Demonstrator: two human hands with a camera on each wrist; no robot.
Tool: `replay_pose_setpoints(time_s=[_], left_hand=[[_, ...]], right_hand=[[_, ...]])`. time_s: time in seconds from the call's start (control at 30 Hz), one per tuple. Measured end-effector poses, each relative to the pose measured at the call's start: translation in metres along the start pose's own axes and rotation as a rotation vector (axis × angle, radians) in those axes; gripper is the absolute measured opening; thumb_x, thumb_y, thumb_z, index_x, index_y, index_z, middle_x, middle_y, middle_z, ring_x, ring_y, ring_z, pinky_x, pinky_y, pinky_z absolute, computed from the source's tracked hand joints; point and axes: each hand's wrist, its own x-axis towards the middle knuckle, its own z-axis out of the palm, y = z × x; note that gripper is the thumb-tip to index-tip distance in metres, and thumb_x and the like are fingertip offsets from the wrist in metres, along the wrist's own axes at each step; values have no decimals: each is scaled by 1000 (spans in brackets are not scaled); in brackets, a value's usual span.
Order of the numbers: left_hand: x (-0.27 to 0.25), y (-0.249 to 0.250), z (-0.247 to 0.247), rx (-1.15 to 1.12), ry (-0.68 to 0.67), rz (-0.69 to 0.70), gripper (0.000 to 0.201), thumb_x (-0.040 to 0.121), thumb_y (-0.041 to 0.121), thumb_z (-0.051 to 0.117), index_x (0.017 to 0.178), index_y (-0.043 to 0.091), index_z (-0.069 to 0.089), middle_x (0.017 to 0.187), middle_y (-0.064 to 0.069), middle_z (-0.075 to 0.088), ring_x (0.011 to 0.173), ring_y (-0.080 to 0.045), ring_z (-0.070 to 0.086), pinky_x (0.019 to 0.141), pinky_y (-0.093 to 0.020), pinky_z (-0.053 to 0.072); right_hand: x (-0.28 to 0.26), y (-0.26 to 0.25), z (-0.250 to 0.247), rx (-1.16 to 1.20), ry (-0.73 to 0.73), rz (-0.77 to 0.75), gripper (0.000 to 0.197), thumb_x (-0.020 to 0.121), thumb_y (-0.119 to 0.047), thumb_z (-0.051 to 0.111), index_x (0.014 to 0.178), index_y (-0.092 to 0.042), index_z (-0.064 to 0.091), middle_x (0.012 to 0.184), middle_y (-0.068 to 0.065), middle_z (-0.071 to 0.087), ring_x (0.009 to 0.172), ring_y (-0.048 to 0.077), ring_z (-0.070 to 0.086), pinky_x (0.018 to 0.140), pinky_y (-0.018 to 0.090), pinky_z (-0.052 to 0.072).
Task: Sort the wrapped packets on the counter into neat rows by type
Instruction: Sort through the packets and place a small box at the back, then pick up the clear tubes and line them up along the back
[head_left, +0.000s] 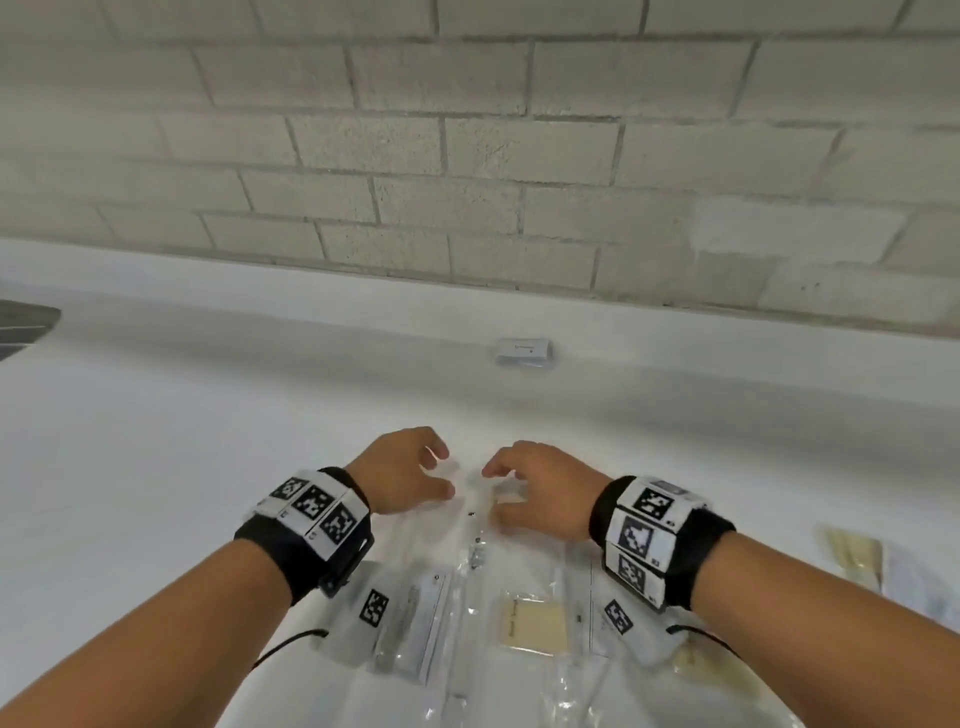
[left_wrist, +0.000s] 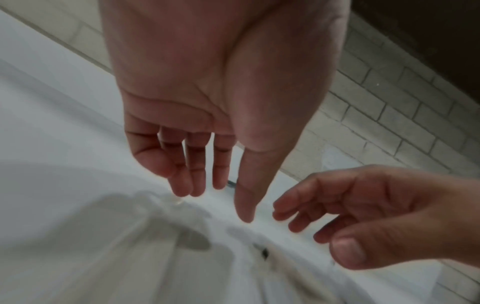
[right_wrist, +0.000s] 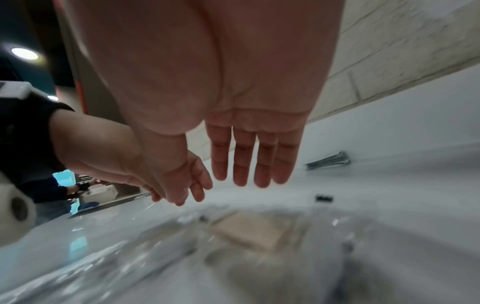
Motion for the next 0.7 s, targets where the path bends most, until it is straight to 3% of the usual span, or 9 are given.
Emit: replay_pose_setpoints(time_s=[0.1, 0.17, 0.27, 0.33, 0.43, 0.5, 0.6, 0.7], left_hand=[[-37, -26, 9, 119, -34, -125, 65, 71, 46, 77, 123, 19, 51, 120, 0, 53, 102, -14, 55, 84, -24, 45], [-54, -38, 16, 135, -33, -197, 78, 67, 51, 77, 129, 19, 43, 125, -2, 43, 110, -18, 53, 89, -27, 47], [-70, -47, 23, 37, 65, -243, 79, 69, 42, 80, 131, 15, 38, 128, -6, 39, 106, -22, 55, 83, -28, 49], [-74, -53, 26, -83, 139, -268, 79, 68, 36, 83, 130, 12, 40, 127, -9, 47, 106, -25, 58, 84, -31, 52], [-75, -63, 31, -293, 198, -335, 69, 66, 25, 86, 122, 10, 48, 115, -9, 62, 104, -27, 64, 91, -38, 54], [-77, -67, 33, -389, 219, -353, 57, 66, 19, 86, 112, 9, 55, 100, -9, 68, 90, -27, 70, 85, -38, 57], [-82, -65, 38, -416, 229, -301, 33, 72, 15, 82, 95, 9, 58, 79, -6, 67, 62, -22, 66, 58, -25, 52], [-84, -55, 46, -275, 268, -183, 20, 77, 18, 76, 86, 16, 59, 79, 1, 61, 72, -19, 60, 65, -25, 48]], right_hand=[[-4, -13, 29, -77, -42, 56, 62, 87, -39, 60, 143, -27, 36, 143, 0, 41, 132, 21, 37, 108, 39, 36], [-4, -14, 41, -117, -51, 128, 63, 86, -43, 58, 143, -28, 36, 144, 0, 40, 132, 22, 37, 107, 42, 37], [-2, -13, 45, -122, -20, 156, 62, 84, -42, 62, 140, -26, 41, 141, 0, 42, 130, 22, 40, 105, 41, 39], [-2, -15, 45, -115, 56, 159, 61, 82, -35, 66, 138, -26, 43, 140, -1, 41, 129, 22, 38, 104, 39, 40], [-5, -27, 42, -158, 177, 145, 43, 86, -22, 59, 128, -20, 50, 127, 2, 46, 120, 23, 44, 92, 33, 45], [-11, -40, 43, -144, 170, 185, 31, 88, -28, 54, 116, -14, 54, 116, 4, 54, 105, 23, 55, 80, 30, 46], [-17, -53, 51, -193, 50, 306, 48, 83, -43, 62, 117, -11, 50, 110, 4, 61, 91, 21, 59, 68, 29, 46], [-19, -54, 59, -64, 66, 382, 59, 80, -32, 70, 126, -8, 42, 116, 7, 59, 99, 24, 62, 74, 32, 51]])
